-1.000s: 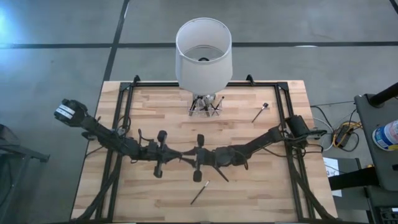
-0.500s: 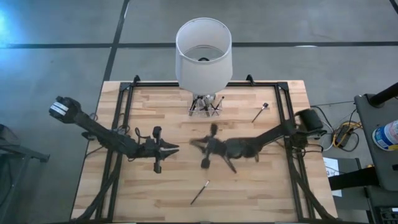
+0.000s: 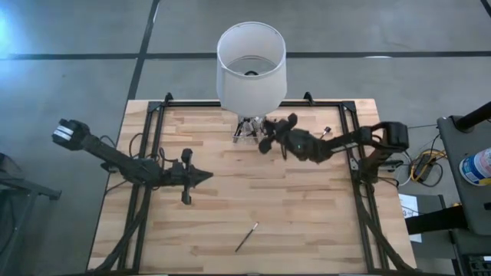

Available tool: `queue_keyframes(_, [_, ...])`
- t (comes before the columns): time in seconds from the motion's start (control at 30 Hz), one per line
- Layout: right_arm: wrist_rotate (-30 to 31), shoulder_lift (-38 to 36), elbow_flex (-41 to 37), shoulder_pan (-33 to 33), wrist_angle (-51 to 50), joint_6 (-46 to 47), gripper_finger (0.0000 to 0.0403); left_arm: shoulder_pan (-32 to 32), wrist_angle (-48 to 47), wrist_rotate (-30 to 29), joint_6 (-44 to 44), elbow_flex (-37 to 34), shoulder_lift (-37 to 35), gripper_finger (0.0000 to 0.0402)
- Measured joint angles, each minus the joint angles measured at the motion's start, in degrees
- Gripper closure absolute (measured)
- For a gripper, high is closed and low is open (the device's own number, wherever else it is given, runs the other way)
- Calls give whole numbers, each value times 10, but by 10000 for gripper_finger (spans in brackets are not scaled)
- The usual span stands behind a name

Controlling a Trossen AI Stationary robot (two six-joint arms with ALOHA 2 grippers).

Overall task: Put items in baskets/containers
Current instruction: Put the black foundation brush into the transparent organizer

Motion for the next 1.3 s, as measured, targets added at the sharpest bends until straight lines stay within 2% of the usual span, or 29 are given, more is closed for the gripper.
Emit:
queue_keyframes(0.13, [1,1,-4,-38,-2,25,384,2,1,14,-4,-3,-1,401])
queue_keyframes(0.33, [-2,6,-15,-61,-3,70,382,2,2,25,0,-3,0,401])
queue_keyframes(1.07, [-54,73,-11,-82,-14,145,378,2,-1,25,0,-5,0,401])
queue_keyframes(1.17, [-50,73,-9,-84,-18,150,367,2,-3,25,0,-5,0,401])
queue_keyframes(1.3, [-46,69,-1,-83,-18,141,329,2,-3,25,-4,-5,0,401])
